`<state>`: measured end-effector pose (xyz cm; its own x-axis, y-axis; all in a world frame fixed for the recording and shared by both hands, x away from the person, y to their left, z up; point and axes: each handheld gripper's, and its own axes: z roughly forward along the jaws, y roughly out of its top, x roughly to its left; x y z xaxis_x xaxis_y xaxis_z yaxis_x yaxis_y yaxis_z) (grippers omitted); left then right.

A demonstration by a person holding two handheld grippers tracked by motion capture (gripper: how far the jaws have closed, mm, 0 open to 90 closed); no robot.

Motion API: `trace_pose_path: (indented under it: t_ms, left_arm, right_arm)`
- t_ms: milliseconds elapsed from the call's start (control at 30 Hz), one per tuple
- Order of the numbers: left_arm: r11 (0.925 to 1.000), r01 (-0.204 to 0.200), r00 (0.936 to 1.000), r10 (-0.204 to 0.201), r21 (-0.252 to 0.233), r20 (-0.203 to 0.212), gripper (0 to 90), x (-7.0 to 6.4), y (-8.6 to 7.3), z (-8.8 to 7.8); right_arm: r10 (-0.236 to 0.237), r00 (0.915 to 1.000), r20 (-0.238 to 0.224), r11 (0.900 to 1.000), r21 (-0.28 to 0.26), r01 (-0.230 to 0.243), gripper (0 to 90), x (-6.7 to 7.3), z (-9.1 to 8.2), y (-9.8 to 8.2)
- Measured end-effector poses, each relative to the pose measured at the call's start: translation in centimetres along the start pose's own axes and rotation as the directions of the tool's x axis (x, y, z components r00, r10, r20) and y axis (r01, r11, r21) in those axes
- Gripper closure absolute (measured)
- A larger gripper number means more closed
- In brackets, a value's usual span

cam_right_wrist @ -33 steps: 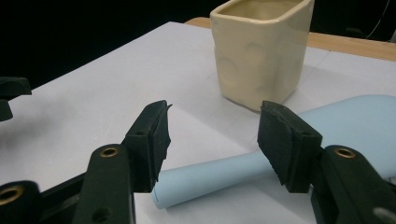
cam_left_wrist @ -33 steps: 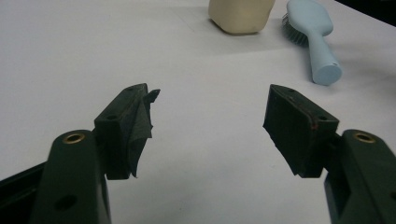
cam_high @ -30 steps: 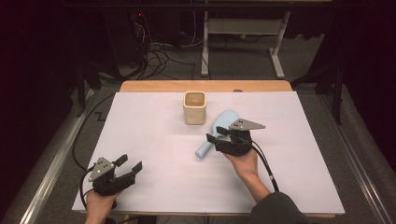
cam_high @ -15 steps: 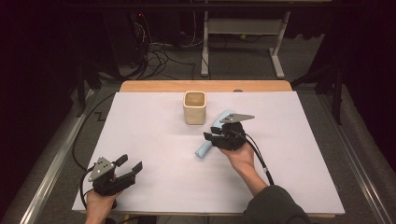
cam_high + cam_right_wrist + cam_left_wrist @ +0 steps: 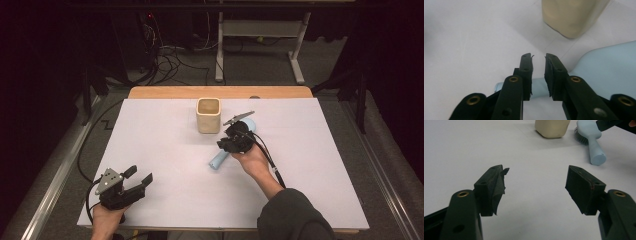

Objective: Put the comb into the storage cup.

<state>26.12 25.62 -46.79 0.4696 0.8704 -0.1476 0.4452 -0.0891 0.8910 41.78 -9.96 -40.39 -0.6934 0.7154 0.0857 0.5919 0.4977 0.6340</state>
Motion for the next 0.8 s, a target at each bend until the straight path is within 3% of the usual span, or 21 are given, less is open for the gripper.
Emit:
trace_pose_path:
  t_ms: [133,300,467,600,800]
  left_arm:
    - [1.0000,-0.007,1.0000,0.007,0.000,0.001,32.0,0.0,0.0,0.0]
    - [0.9999,-0.014,0.9999,0.014,0.001,-0.001,31.7,-0.1,0.0,0.0]
    - [0.9999,-0.017,0.9998,0.017,0.001,-0.004,31.3,-0.1,0.0,0.1]
    - [0.9999,-0.016,0.9999,0.016,-0.001,-0.005,31.0,-0.1,0.0,0.0]
    - [0.9998,-0.019,0.9998,0.019,0.001,-0.005,31.0,-0.1,0.0,0.0]
  right_arm:
    - [-0.037,0.9993,0.012,0.997,0.073,0.036,85.8,0.2,0.8,0.8]
    - [-0.061,0.9978,0.025,0.985,0.163,0.056,90.0,0.6,2.2,1.6]
    - [-0.065,0.9975,0.025,0.975,0.213,0.058,90.0,1.1,3.0,1.9]
    - [-0.039,0.9986,0.035,0.971,0.238,0.029,90.0,0.8,3.7,1.9]
    - [-0.041,0.9983,0.042,0.963,0.269,0.028,90.0,0.7,4.3,1.9]
